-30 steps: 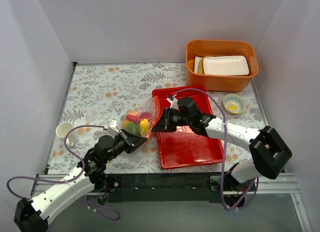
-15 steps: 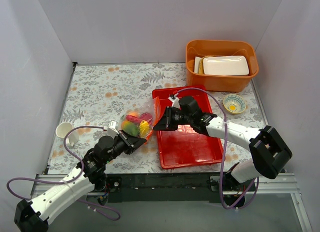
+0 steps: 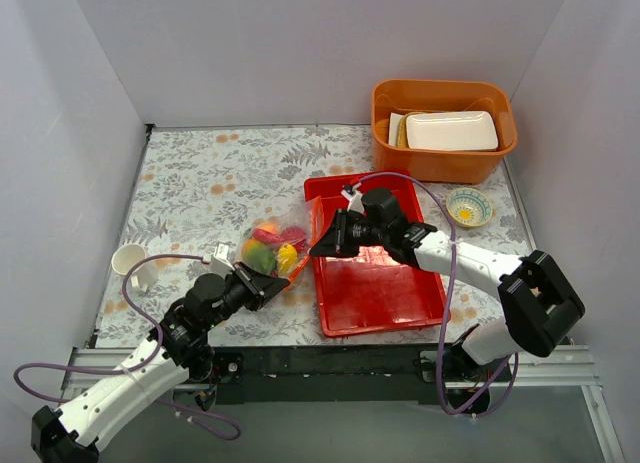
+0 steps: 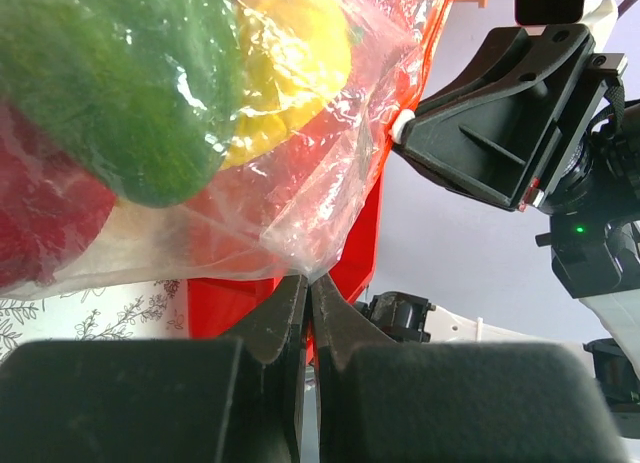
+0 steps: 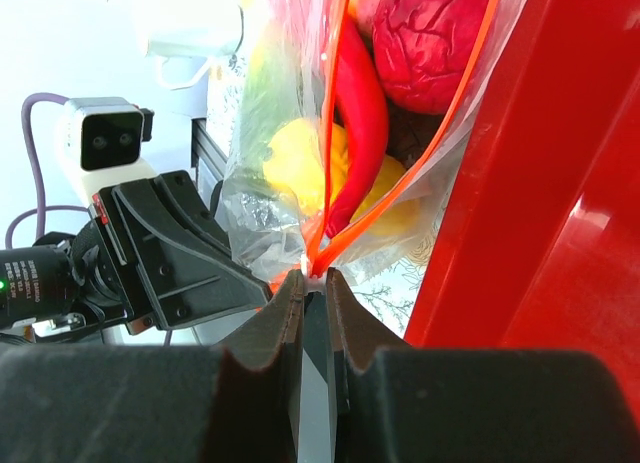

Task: Place the food in the zip-top bag and seal the zipper
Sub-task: Zip the zipper food storage bag at the center of the board.

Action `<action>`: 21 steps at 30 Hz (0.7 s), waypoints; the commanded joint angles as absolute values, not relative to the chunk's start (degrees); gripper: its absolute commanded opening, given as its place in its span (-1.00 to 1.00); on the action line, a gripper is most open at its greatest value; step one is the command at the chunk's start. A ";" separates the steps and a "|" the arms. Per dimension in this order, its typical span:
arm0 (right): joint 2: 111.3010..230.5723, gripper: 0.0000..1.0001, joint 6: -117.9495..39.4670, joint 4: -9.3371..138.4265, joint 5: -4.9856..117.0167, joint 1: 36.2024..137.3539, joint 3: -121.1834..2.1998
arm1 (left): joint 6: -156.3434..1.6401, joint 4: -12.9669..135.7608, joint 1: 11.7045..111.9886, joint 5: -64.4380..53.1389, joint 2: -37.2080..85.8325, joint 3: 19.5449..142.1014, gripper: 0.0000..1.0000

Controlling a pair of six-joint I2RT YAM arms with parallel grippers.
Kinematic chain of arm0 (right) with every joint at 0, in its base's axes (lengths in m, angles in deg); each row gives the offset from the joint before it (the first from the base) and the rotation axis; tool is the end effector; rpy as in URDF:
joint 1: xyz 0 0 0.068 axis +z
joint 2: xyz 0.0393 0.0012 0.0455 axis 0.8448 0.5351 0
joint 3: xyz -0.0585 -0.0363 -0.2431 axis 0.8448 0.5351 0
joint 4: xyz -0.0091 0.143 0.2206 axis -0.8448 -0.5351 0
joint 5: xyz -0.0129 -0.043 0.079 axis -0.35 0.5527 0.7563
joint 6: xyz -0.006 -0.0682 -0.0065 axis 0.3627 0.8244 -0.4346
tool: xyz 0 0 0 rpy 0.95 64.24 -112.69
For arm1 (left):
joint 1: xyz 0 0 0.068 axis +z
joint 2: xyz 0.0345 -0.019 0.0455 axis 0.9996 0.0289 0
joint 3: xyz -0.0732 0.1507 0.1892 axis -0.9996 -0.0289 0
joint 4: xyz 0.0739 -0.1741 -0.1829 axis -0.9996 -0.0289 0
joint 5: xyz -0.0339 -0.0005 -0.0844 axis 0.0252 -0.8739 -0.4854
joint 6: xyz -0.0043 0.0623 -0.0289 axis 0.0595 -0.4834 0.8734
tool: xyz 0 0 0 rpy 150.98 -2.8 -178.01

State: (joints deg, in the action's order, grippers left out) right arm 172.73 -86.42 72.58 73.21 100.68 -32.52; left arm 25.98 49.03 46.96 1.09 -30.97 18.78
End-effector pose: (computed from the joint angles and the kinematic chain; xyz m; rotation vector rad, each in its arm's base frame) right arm 0.2317 0.2481 0.2096 -0.0916 2.3418 1.4096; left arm 0.1241 -0.1112 0.1685 -1.4279 1.9484 -1.6540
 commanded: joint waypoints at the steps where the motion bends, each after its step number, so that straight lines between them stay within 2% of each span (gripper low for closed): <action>1: 173.17 -0.75 -84.81 73.40 71.40 98.43 -35.80 | 27.79 44.00 47.13 3.93 -32.20 20.34 -1.00; 21: 174.49 -0.75 -83.93 74.10 72.02 96.15 -37.21 | 28.40 39.87 47.13 4.72 -34.92 20.78 -1.00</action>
State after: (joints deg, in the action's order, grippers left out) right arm 174.65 -85.53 72.49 74.09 98.05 -34.34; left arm 25.98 44.64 46.96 2.93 -33.73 18.92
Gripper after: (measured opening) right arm 0.163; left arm 0.014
